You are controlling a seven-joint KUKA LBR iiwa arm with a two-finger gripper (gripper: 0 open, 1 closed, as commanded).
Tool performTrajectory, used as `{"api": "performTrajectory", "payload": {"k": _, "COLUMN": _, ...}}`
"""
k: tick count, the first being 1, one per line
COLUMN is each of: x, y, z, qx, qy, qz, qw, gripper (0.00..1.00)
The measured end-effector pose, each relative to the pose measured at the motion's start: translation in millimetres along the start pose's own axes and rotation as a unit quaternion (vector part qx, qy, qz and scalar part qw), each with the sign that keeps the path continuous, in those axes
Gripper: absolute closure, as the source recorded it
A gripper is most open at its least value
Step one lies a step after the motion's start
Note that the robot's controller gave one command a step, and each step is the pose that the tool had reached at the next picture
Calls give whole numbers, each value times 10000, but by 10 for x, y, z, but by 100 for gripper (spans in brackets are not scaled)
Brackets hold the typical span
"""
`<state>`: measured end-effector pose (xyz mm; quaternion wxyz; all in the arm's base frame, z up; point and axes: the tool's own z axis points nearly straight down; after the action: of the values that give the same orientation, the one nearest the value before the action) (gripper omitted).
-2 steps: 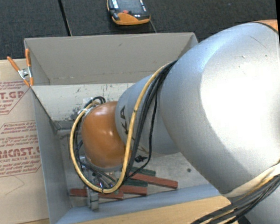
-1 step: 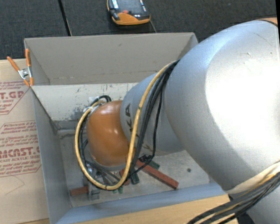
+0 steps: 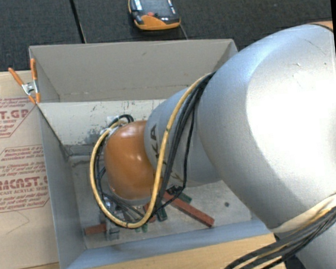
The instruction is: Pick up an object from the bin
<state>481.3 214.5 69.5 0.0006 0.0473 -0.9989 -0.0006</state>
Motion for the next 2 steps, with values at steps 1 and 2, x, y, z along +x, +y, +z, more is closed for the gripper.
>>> {"api": "performTrajectory", "payload": {"k": 1, "x": 11, "y": -3, "z": -32, "qx": 6, "qy": 17, "qz": -1, "qw": 10000, "gripper": 100}}
{"api": "performTrajectory", "payload": {"k": 2, "x": 19, "y": -4, "z": -190, "qx": 8, "qy": 25, "qz": 0, "qw": 10000, "gripper": 100}}
